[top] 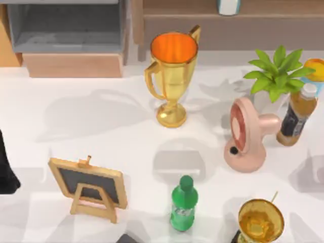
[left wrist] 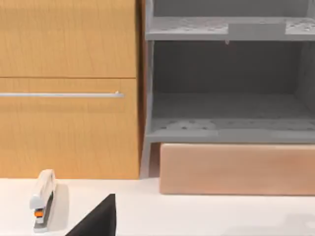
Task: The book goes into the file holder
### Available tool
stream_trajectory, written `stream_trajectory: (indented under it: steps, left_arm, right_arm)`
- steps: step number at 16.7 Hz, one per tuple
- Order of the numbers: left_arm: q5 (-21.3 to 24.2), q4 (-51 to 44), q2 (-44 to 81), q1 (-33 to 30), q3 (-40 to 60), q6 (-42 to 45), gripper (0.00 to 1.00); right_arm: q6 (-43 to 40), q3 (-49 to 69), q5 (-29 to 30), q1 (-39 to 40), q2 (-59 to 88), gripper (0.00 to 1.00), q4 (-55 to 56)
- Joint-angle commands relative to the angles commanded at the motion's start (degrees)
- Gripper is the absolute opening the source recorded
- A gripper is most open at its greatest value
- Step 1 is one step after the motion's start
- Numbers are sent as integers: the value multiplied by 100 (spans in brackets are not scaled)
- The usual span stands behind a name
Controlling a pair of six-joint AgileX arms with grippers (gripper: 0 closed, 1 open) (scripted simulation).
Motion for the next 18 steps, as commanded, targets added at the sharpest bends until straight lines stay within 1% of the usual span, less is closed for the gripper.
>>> stream_trajectory:
  steps: [4,6,8,12,18]
  left_arm:
    - [-66,57,171,-81,171,-3,100]
    - [-222,178,583,-265,574,-8,100]
    - [-457,346,1233,-535,1181,-11,100]
    - [-1111,765,3185,-1304,2847,-7,100]
    - [-2317,1457,7045,-2737,5901,28,100]
  right_arm:
    - [0,0,0,0,0,100,0]
    - [0,0,0,0,0,100,0]
    - [0,0,0,0,0,100,0]
    - [0,0,0,0,0,100,0]
    - [0,0,0,0,0,100,0]
